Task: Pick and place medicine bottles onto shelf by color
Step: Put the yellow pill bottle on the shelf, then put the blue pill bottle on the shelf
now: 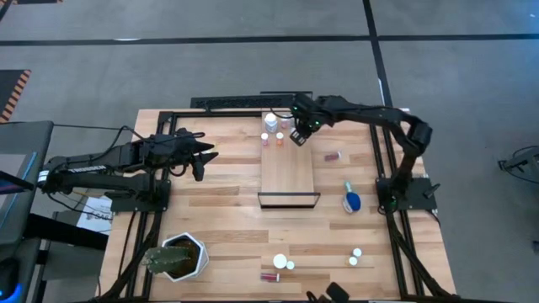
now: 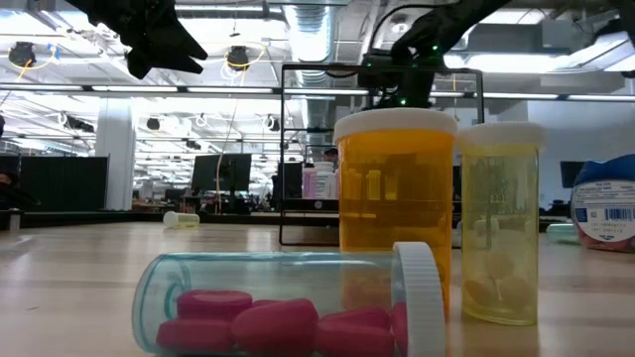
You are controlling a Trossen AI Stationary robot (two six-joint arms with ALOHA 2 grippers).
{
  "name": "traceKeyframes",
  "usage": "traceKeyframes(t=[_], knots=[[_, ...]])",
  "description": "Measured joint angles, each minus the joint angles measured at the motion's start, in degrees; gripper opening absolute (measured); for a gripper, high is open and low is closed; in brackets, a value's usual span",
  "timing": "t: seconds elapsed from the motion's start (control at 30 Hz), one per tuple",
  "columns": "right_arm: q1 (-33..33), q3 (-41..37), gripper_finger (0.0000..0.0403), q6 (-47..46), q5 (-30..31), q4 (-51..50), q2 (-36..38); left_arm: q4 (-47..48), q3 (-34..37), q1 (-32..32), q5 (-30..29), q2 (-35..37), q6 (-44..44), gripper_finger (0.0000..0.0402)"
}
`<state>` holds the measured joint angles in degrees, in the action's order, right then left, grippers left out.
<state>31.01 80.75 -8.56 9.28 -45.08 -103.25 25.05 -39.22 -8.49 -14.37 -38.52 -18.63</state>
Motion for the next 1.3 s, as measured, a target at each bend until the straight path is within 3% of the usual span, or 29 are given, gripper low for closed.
traceKeyframes(t=[0.43, 1.0, 1.3], knots=[[0.8, 1.9, 0.0139, 1.6, 0.0, 0.7, -2.1, 0.0, 0.0, 0.0, 0.0, 0.0, 0.0, 0.0149], [0.6, 1.8, 0.0199, 1.8, 0.0, 1.9, -2.1, 0.0, 0.0, 0.0, 0.0, 0.0, 0.7, 0.0149], [1.0, 1.8, 0.021, 3.2, 0.4, 1.0, 2.1, 0.0, 0.0, 0.0, 0.0, 0.0, 0.6, 0.0149]])
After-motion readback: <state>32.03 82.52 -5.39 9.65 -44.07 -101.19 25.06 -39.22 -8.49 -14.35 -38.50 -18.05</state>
